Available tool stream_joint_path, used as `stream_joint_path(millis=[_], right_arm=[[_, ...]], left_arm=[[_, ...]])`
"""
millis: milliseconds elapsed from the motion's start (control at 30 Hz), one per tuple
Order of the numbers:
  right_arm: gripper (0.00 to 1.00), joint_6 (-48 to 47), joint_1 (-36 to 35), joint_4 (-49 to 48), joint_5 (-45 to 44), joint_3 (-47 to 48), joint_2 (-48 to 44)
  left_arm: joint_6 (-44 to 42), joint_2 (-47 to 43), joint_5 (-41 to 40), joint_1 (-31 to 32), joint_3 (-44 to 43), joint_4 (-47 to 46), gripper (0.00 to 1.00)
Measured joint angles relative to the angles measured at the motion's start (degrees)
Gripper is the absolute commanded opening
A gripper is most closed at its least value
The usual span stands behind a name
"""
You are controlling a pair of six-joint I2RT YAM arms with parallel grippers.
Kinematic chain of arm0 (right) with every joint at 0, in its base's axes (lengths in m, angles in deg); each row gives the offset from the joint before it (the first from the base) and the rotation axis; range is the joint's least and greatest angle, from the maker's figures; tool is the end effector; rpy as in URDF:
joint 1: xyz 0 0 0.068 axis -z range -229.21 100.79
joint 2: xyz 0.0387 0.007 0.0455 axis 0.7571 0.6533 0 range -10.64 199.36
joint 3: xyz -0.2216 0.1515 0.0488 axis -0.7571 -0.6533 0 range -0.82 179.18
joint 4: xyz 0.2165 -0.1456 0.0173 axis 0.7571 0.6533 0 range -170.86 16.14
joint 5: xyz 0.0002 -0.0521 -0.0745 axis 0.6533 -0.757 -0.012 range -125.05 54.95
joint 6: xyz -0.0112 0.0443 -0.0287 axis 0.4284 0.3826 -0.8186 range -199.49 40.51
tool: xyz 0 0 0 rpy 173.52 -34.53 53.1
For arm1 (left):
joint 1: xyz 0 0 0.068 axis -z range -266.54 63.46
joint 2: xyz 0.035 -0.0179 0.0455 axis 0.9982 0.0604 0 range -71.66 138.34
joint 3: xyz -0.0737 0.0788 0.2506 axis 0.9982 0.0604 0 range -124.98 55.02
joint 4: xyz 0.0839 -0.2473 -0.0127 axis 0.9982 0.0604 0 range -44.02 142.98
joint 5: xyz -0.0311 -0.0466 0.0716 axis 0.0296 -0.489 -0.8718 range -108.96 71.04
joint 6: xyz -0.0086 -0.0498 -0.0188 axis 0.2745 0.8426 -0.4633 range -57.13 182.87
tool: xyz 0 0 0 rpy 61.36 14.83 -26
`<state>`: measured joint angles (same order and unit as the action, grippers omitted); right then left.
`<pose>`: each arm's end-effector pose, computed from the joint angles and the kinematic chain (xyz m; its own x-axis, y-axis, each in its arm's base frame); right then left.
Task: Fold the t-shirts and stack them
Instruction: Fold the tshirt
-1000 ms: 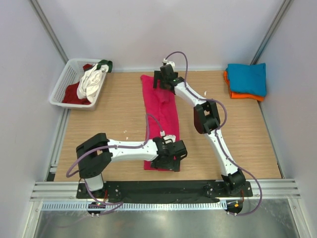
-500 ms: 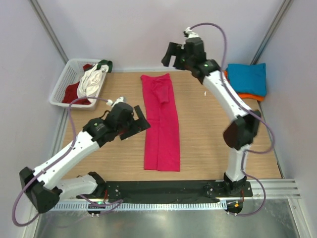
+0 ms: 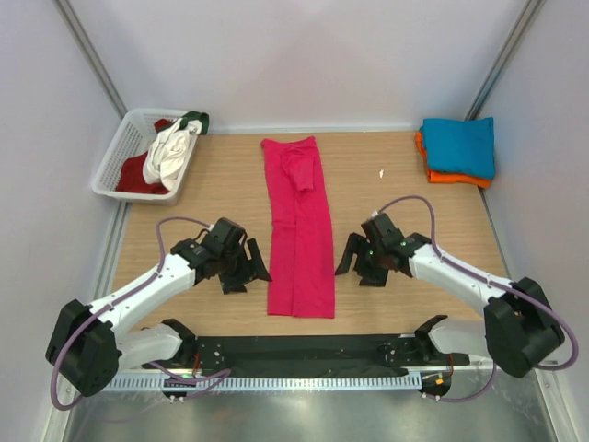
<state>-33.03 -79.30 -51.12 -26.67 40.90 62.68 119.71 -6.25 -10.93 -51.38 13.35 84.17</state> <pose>0.2023 0.1232 0.1932 -0.9264 0.2920 -0.2376 0.1670 0.8845 0.4357 0.1688 -0.1250 0.2134 -0.9169 -0.3682 -0.1541 -0.2628 0.8475 -0.4612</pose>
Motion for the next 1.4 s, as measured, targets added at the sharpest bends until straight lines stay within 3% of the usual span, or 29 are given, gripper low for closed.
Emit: stream_joint_path(millis=[200, 333, 500, 867, 1233, 1400], right_arm=[[0.74, 7.58, -3.06, -1.95, 2.23, -8.35, -9.03], [0.65, 8.90, -5.77, -5.22, 3.98, -8.98, -8.02], [0.62, 9.07, -8.63, -5.49, 5.49, -9.55, -4.76], [0.53, 12.09, -12.04, -4.52, 6.16, -15.82, -9.25], [0.49, 13.73, -16.22, -8.83, 6.91, -15.58, -4.76], [0.40, 13.79, -16.35, -9.84, 6.84, -15.19, -3.37]], left_arm=[[2.54, -1.88, 2.05, 1.22, 5.35, -2.89, 0.70], [4.48, -1.51, 1.79, 4.07, 7.21, -5.31, 0.69], [6.82, 0.00, 0.70, 7.39, 9.40, -8.02, 0.68], [8.98, 6.01, -0.59, 12.83, 9.57, -12.87, 0.60], [8.96, 8.24, -0.68, 12.83, 9.73, -15.04, 0.41], [9.33, 8.22, -0.68, 12.83, 10.47, -15.52, 0.22]])
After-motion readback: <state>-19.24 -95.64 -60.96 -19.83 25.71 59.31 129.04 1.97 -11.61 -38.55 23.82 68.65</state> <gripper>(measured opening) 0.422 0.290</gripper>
